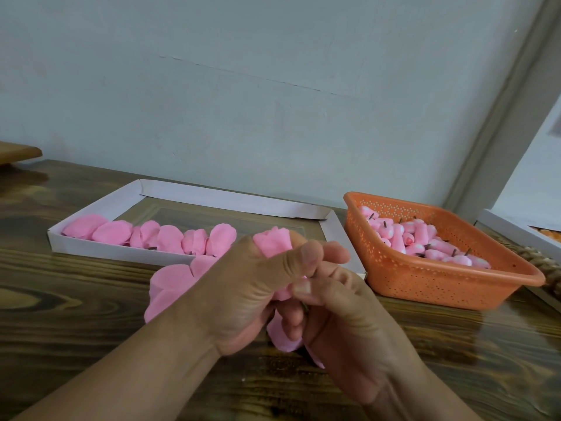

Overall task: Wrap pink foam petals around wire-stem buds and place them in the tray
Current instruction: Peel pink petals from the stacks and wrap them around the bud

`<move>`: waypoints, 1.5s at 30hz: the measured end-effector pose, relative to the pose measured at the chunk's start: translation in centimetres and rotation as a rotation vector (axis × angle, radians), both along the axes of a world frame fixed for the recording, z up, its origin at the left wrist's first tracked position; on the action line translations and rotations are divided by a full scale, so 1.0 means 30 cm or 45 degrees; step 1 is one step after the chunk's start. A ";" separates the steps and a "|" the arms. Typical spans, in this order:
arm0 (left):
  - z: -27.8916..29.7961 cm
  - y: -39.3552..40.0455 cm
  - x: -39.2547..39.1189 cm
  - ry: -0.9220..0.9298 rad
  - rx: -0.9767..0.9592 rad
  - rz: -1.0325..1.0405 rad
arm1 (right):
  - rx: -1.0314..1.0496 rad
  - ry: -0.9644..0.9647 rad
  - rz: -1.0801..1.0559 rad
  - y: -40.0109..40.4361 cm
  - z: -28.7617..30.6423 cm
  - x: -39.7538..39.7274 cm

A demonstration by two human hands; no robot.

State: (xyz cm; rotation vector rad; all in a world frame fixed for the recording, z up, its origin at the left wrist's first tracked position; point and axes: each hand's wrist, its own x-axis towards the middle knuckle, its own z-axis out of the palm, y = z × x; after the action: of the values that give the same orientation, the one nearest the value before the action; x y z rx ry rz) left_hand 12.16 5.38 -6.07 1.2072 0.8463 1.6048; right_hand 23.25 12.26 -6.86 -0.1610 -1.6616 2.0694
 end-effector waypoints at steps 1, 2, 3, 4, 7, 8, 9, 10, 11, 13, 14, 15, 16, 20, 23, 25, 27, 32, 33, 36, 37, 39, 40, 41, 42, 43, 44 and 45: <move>0.001 -0.003 0.000 0.020 0.018 -0.013 | 0.004 0.002 0.005 0.001 -0.001 0.000; 0.003 -0.006 0.001 0.025 0.022 -0.018 | 0.006 0.003 0.007 0.001 -0.002 -0.001; 0.003 -0.006 0.001 0.020 0.018 -0.014 | 0.007 0.005 0.009 0.002 -0.003 -0.001; 0.003 -0.006 0.001 0.017 0.010 -0.009 | 0.005 0.012 0.012 0.002 -0.004 -0.002; 0.005 -0.006 0.001 0.021 0.018 -0.018 | -0.013 0.035 0.029 0.002 -0.004 -0.002; 0.006 -0.006 0.001 0.014 0.027 -0.028 | -0.013 0.038 0.032 0.002 -0.004 -0.002; 0.004 -0.005 -0.001 0.004 0.036 -0.035 | -0.011 0.042 0.034 0.003 -0.004 -0.001; 0.005 -0.006 0.000 -0.006 0.034 -0.030 | -0.009 0.044 0.035 0.003 -0.004 -0.001; 0.007 -0.007 0.001 -0.007 0.027 -0.021 | -0.010 0.043 0.036 0.003 -0.005 -0.001; 0.014 -0.011 0.009 0.024 0.005 0.009 | -0.014 0.032 0.036 0.003 -0.006 -0.001; 0.020 -0.014 0.015 0.040 -0.004 0.027 | -0.017 0.026 0.036 0.002 -0.007 -0.001; 0.023 -0.016 0.019 0.042 -0.012 0.048 | -0.021 0.022 0.037 0.001 -0.007 -0.002; 0.027 -0.016 0.023 0.021 -0.023 0.073 | -0.024 0.018 0.038 0.000 -0.007 -0.004; 0.024 0.002 0.025 -0.091 -0.080 0.253 | -0.039 0.015 0.015 0.000 -0.013 -0.011; 0.015 0.013 0.029 -0.154 -0.110 0.348 | -0.080 0.016 -0.031 -0.001 -0.017 -0.018; 0.009 0.023 0.029 -0.137 -0.102 0.418 | -0.003 -0.012 -0.115 0.000 -0.016 -0.016; 0.005 0.030 0.027 -0.123 -0.074 0.503 | 0.297 -0.048 -0.350 0.000 -0.018 -0.008; -0.016 0.040 0.023 0.064 -0.029 0.750 | 0.904 0.021 -0.900 -0.033 -0.011 -0.012; -0.019 0.042 0.027 0.065 -0.017 0.754 | 0.959 0.025 -0.889 -0.036 -0.006 -0.015; -0.016 0.038 0.048 0.095 0.011 0.706 | 1.072 -0.030 -0.807 -0.037 0.010 -0.019; -0.014 0.034 0.052 0.124 0.028 0.699 | 1.079 -0.041 -0.790 -0.036 0.016 -0.019; -0.015 0.029 0.054 0.195 0.047 0.695 | 1.104 -0.059 -0.785 -0.033 0.021 -0.014; -0.016 0.027 0.053 0.253 0.048 0.697 | 1.119 -0.078 -0.794 -0.030 0.021 -0.011; -0.017 0.025 0.052 0.322 0.050 0.701 | 1.125 -0.102 -0.801 -0.027 0.020 -0.007; -0.017 0.021 0.054 0.382 0.059 0.708 | 1.119 -0.121 -0.804 -0.024 0.019 -0.003; -0.017 0.019 0.057 0.430 0.081 0.721 | 1.111 -0.131 -0.799 -0.023 0.017 0.001; -0.015 0.017 0.061 0.461 0.111 0.732 | 1.105 -0.134 -0.780 -0.022 0.015 0.004; -0.013 0.017 0.065 0.476 0.136 0.738 | 1.101 -0.129 -0.751 -0.021 0.013 0.005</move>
State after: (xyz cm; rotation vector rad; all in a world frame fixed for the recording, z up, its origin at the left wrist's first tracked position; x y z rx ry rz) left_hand 14.11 5.90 -6.45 1.4495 1.4663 1.9216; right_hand 23.42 11.62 -6.46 -0.4005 -2.0905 0.8368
